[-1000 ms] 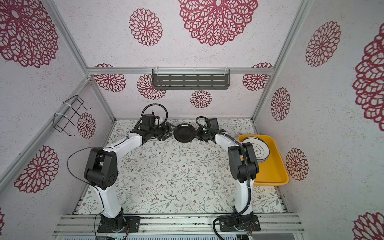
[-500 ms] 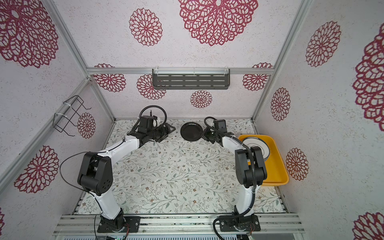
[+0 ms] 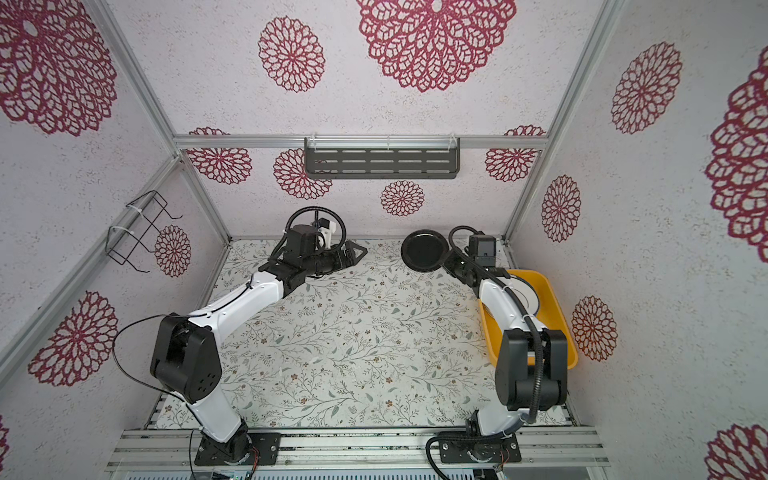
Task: Place the plates into the plastic bin on the countertop
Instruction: 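Open the left gripper while the right carries the black plate toward the bin, then lower the black plate onto the plate stack in the bin with the right gripper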
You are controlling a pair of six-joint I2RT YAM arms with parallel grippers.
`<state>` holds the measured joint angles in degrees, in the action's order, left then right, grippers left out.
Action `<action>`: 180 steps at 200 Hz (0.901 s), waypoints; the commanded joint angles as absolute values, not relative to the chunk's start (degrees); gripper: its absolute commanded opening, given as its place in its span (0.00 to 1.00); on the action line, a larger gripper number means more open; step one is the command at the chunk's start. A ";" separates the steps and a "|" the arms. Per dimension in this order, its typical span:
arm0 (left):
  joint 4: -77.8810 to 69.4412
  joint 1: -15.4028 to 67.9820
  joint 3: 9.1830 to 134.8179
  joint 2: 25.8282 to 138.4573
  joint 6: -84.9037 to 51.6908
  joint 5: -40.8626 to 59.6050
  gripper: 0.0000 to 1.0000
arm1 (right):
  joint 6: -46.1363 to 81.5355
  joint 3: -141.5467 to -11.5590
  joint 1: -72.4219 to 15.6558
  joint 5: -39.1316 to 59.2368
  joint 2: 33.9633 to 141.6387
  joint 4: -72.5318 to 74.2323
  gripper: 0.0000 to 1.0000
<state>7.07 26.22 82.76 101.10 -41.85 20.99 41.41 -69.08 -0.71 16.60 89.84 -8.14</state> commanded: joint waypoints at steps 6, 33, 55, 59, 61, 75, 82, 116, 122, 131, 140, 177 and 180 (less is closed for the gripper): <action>7.47 26.73 84.81 100.37 -39.32 20.60 0.97 | 40.60 -66.43 3.51 12.02 83.89 -9.42 0.00; 8.23 26.89 85.50 100.70 -38.84 20.97 0.97 | 41.97 -62.14 8.82 10.56 79.95 -9.50 0.00; 8.53 26.95 85.61 100.80 -38.84 21.03 0.97 | 43.27 -58.58 13.79 9.89 77.19 -9.06 0.00; 8.48 26.90 85.63 100.86 -38.83 21.15 0.97 | 43.45 -58.04 14.65 9.73 76.75 -9.05 0.00; 8.56 26.96 85.61 100.89 -38.84 21.17 0.97 | 43.56 -57.78 15.24 9.68 76.58 -9.05 0.00; 8.68 26.92 85.78 101.03 -38.85 21.11 0.97 | 44.10 -55.92 19.03 9.99 75.59 -8.97 0.00; 8.65 26.98 85.91 101.09 -38.85 21.24 0.97 | 44.42 -55.14 21.06 10.85 75.42 -8.82 0.00; 9.20 27.03 86.61 101.60 -38.99 20.97 0.97 | 44.32 -53.26 29.78 14.62 75.95 -8.95 0.00; 9.39 27.09 86.65 101.66 -39.07 20.96 0.97 | 43.92 -53.20 30.86 15.12 76.27 -9.09 0.00; 9.49 27.07 86.67 101.77 -39.15 20.84 0.97 | 43.54 -53.07 32.15 15.50 76.71 -9.11 0.00; 9.47 27.09 86.65 101.73 -39.30 20.83 0.97 | 43.16 -52.92 33.05 16.04 77.46 -8.93 0.00; 9.49 27.25 86.62 101.71 -39.90 19.81 0.97 | 44.01 -51.61 33.97 18.88 80.59 -5.32 0.00; 9.49 27.29 86.64 101.77 -39.90 19.79 0.97 | 44.07 -51.59 33.95 18.92 80.88 -5.14 0.00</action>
